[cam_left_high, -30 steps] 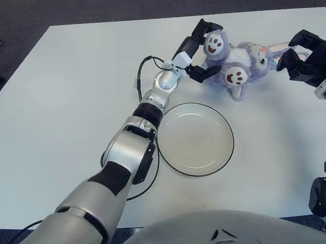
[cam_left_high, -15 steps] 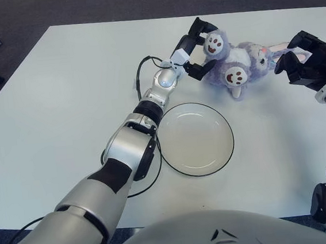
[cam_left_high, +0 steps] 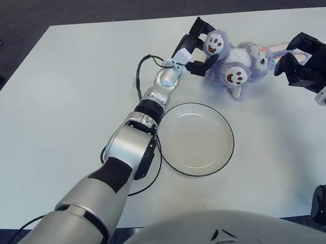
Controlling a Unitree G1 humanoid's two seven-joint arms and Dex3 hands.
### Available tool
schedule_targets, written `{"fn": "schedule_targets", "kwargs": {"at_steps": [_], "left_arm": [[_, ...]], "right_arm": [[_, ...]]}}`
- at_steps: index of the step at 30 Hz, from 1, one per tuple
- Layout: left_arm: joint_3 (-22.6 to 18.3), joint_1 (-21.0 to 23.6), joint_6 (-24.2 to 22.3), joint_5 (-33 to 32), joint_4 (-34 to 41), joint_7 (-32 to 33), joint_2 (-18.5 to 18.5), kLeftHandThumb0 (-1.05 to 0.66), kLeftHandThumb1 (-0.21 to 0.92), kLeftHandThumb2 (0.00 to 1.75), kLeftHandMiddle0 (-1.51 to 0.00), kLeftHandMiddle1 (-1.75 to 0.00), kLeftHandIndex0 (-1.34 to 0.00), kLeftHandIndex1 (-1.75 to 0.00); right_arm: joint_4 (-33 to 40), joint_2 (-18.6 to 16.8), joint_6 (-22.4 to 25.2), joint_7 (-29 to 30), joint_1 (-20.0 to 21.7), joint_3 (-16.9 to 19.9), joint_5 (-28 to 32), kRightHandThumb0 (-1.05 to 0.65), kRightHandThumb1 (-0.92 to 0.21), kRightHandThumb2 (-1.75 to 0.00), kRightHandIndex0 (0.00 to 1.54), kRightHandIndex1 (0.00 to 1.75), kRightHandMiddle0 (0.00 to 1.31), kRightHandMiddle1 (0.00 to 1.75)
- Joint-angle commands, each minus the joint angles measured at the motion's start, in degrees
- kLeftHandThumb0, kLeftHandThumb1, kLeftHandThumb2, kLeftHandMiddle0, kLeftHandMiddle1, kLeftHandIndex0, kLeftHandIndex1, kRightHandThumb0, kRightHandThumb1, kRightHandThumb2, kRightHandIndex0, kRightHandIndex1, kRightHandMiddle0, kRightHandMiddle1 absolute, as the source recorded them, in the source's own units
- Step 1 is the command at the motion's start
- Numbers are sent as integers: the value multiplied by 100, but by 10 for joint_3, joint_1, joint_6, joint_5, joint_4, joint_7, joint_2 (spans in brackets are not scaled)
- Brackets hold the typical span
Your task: Put the doll into the plate.
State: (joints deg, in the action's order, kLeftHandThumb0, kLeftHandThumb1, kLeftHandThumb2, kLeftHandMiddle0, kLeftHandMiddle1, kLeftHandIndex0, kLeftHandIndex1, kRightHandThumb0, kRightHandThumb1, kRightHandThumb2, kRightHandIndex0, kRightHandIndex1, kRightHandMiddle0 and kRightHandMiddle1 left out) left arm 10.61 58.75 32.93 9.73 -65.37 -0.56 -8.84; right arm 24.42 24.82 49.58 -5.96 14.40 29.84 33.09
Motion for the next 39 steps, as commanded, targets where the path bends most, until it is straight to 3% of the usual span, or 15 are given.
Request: {"fn": "schedule_targets", "kwargs": {"at_steps": [1, 10, 20, 23, 26, 30, 39], "left_arm": [[0, 21, -8, 0, -1, 2, -51, 39, 60, 87, -46, -163, -17, -175], [-3, 25, -13, -8, -4, -3, -62, 38, 64, 85, -39, -169, -20, -175], [1, 26, -9, -7, -2, -1, -71, 37, 67, 85, -33, -174, -12, -171], [0, 24, 1, -13, -2, -10, -73, 25, 31, 123, -11, -155, -11, -160], [4, 24, 4, -8, -1, -11, -73, 21, 18, 138, -3, -139, -10, -155], [12, 25, 2, -2, 0, -14, -69, 21, 10, 145, -1, -115, -6, -147], [30, 26, -19, 9, 11, -18, -68, 15, 7, 144, 0, -78, 0, -131]], "right_arm": [[10, -4, 8, 6, 0, 8, 15, -1, -12, -155, 75, 174, 54, 174], [23, -3, 16, 18, 0, 7, 27, -1, -5, -160, 79, 175, 65, 165], [35, -6, 22, 30, -1, 4, 33, -1, -6, -157, 77, 175, 67, 161], [37, -7, 27, 33, 0, 6, 40, -1, -7, -156, 77, 175, 67, 160], [39, -8, 29, 37, 0, 7, 43, -1, -7, -156, 77, 175, 67, 160], [45, -8, 30, 44, -1, 6, 44, -1, -8, -155, 77, 175, 66, 160], [55, -14, 28, 55, -5, 10, 51, -1, -10, -154, 76, 175, 62, 164]]}}
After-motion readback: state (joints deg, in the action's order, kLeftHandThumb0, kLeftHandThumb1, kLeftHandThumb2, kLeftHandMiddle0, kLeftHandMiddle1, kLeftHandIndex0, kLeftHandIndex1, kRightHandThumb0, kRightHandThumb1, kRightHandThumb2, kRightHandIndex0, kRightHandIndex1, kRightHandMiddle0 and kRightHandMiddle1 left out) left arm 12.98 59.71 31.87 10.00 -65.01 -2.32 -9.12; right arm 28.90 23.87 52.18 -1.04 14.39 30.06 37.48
